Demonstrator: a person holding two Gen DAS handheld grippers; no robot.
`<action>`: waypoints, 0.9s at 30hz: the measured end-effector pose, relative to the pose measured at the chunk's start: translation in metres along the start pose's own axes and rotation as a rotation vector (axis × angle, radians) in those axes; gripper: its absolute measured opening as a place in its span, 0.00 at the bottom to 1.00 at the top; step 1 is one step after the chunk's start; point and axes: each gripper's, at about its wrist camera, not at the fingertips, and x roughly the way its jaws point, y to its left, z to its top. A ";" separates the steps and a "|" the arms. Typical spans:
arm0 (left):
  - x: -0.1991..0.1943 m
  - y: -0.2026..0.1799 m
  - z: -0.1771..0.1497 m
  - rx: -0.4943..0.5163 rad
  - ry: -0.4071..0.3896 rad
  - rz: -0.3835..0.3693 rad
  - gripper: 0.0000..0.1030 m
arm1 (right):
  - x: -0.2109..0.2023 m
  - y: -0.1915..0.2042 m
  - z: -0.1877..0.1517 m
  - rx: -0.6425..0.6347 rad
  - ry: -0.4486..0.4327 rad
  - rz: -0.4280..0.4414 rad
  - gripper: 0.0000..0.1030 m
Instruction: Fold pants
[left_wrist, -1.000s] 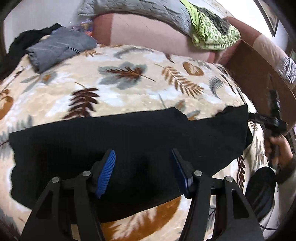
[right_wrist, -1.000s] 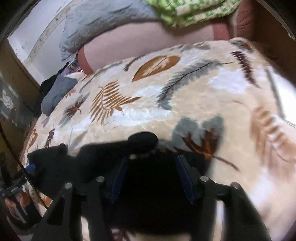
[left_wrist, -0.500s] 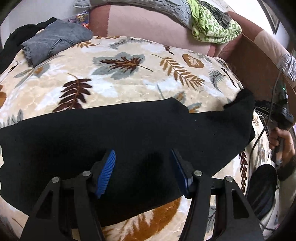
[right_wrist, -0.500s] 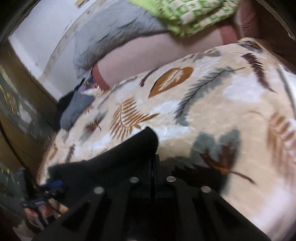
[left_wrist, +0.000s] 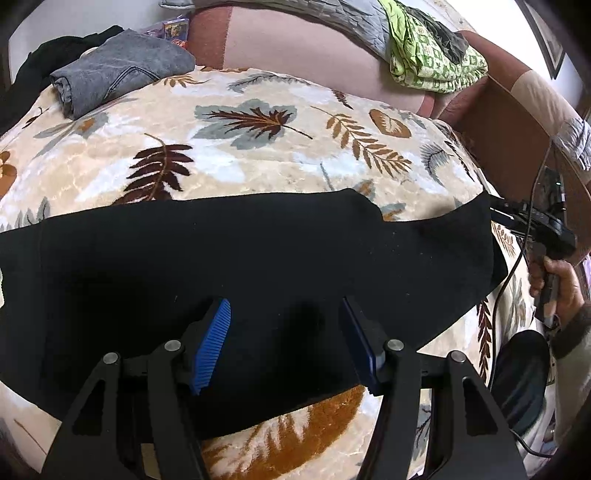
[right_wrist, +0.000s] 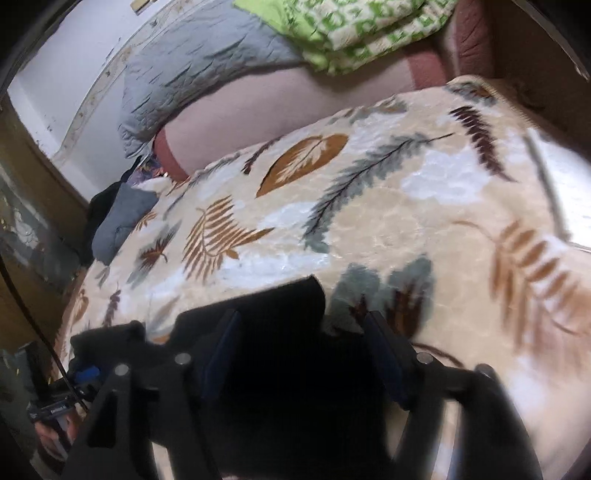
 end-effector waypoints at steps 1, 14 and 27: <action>0.000 -0.001 0.000 0.000 0.000 0.001 0.60 | 0.007 0.000 0.002 -0.002 0.005 0.026 0.67; -0.001 0.003 -0.001 -0.017 -0.006 -0.015 0.60 | -0.091 0.018 -0.015 0.025 -0.122 0.007 0.05; -0.023 0.007 -0.012 -0.025 -0.051 -0.001 0.61 | -0.067 0.030 -0.035 -0.030 -0.010 -0.191 0.46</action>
